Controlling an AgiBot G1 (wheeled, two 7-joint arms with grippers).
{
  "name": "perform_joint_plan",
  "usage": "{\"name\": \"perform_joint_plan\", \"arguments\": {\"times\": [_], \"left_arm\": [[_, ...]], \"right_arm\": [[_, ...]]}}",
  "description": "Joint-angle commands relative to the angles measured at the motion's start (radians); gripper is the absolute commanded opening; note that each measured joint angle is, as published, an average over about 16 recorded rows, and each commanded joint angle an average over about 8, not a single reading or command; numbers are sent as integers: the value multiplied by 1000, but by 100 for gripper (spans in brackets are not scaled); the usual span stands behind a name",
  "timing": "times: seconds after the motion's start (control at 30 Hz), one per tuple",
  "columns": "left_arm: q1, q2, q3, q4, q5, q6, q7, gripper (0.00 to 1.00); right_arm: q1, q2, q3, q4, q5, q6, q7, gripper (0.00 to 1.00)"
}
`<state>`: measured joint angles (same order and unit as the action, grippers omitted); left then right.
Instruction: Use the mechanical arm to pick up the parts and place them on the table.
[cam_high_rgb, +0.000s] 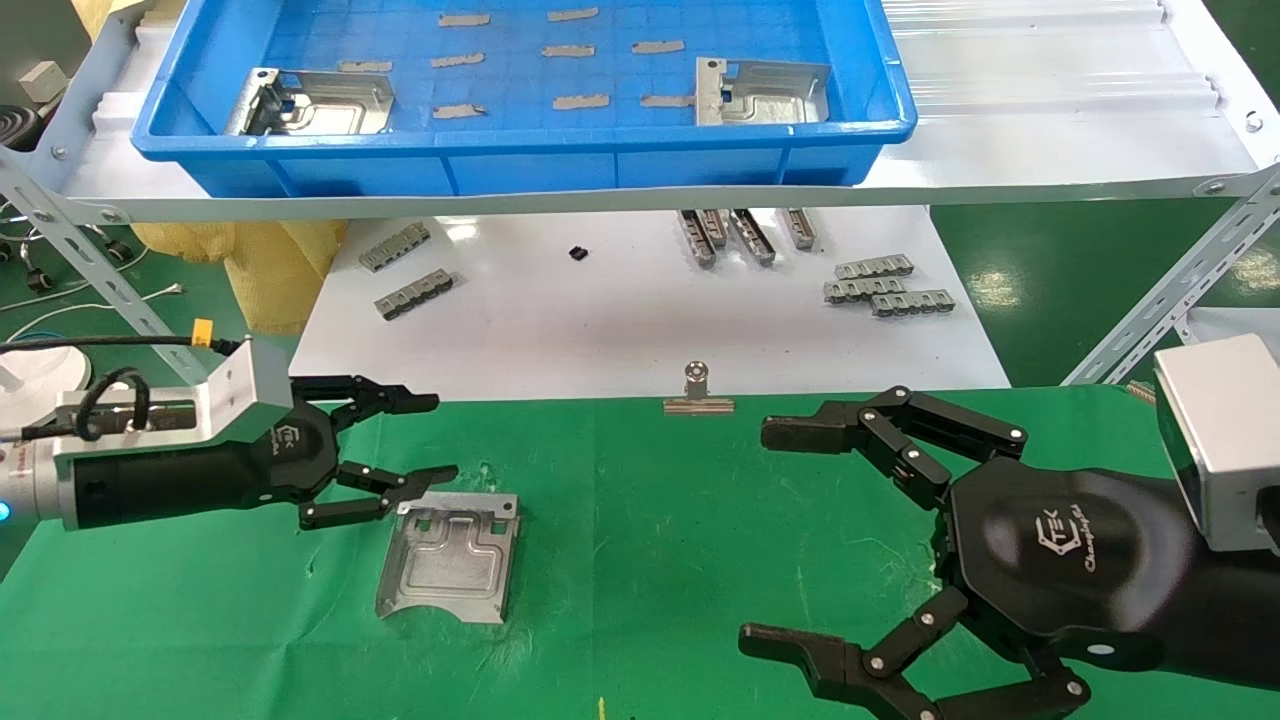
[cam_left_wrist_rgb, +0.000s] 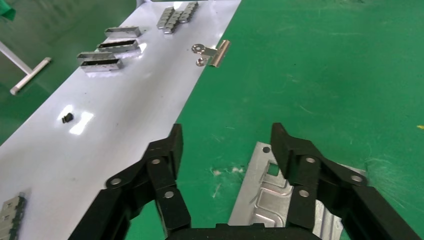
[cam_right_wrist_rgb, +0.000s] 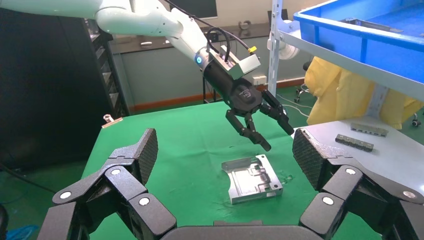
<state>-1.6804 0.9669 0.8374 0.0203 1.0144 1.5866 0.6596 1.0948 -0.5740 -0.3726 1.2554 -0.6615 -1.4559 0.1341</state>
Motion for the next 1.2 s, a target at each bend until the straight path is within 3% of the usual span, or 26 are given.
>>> {"name": "perform_joint_plan", "arguments": {"times": [0.03, 0.37, 1.2], "left_arm": [[7, -4, -13, 11, -19, 4, -29, 100], [20, -12, -21, -30, -17, 1, -33, 100], [264, -155, -244, -559, -129, -37, -372, 100]], "right_arm": [[0, 0, 0, 0, 0, 0, 0, 100], [0, 0, 0, 0, 0, 0, 0, 100], [0, 0, 0, 0, 0, 0, 0, 100]]}}
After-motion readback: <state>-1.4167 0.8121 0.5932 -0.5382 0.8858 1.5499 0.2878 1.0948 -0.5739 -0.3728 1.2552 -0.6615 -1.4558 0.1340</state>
